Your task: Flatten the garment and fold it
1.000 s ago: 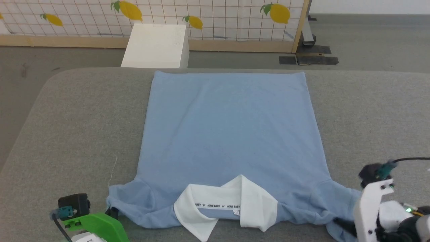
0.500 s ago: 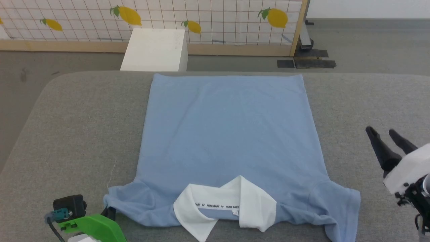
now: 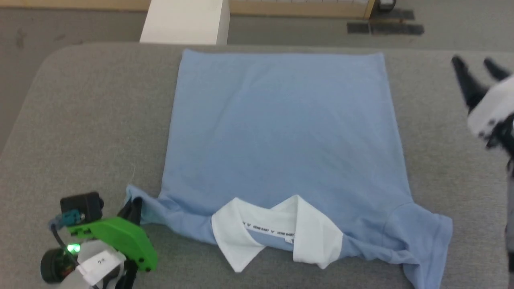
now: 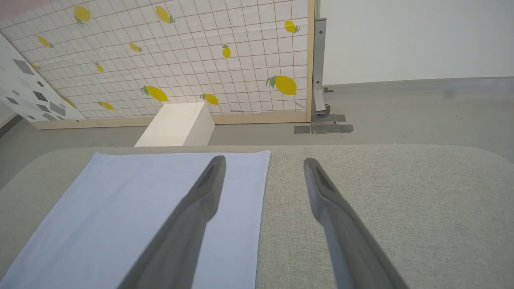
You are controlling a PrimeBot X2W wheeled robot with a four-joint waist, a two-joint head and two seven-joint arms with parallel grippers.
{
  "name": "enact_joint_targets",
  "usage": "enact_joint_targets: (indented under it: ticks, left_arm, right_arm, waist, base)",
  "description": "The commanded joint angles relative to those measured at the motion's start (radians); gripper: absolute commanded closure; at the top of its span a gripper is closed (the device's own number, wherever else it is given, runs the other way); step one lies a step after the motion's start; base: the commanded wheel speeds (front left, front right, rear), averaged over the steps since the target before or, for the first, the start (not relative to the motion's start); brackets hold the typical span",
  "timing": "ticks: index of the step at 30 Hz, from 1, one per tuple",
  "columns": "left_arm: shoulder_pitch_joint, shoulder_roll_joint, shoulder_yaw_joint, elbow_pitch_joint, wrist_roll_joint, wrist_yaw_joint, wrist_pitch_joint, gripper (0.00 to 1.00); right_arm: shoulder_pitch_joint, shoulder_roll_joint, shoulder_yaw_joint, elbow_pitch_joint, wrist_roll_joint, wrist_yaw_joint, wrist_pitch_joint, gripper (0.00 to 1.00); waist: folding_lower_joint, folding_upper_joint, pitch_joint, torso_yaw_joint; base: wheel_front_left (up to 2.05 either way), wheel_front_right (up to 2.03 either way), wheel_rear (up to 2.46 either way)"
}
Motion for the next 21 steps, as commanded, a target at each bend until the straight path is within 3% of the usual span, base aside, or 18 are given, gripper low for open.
enact_joint_targets:
  ticks: [1,10,21]
  left_arm:
    - [-0.032,-0.001,-0.001,-0.012,0.012,-0.007,-0.008,1.00]
    - [-0.087,-0.045,-0.012,-0.115,0.024,-0.014,-0.047,1.00]
    - [-0.091,-0.065,-0.021,-0.185,0.025,-0.016,-0.071,1.00]
  right_arm:
    - [-0.061,-0.017,0.004,0.029,-0.020,0.004,0.021,0.00]
    - [-0.410,-0.132,0.066,0.209,-0.174,0.004,0.266,0.00]
    - [-0.553,-0.214,0.161,0.255,-0.256,0.004,0.528,0.00]
  waist:
    - [-0.0001,-0.0001,0.125,0.053]
    - [-0.0001,-0.0001,0.343,0.160]
    - [-0.0001,-0.0001,0.466,0.246]
  base:
    - [0.00,0.00,0.00]
    - [0.00,0.00,0.00]
    - [0.00,0.00,0.00]
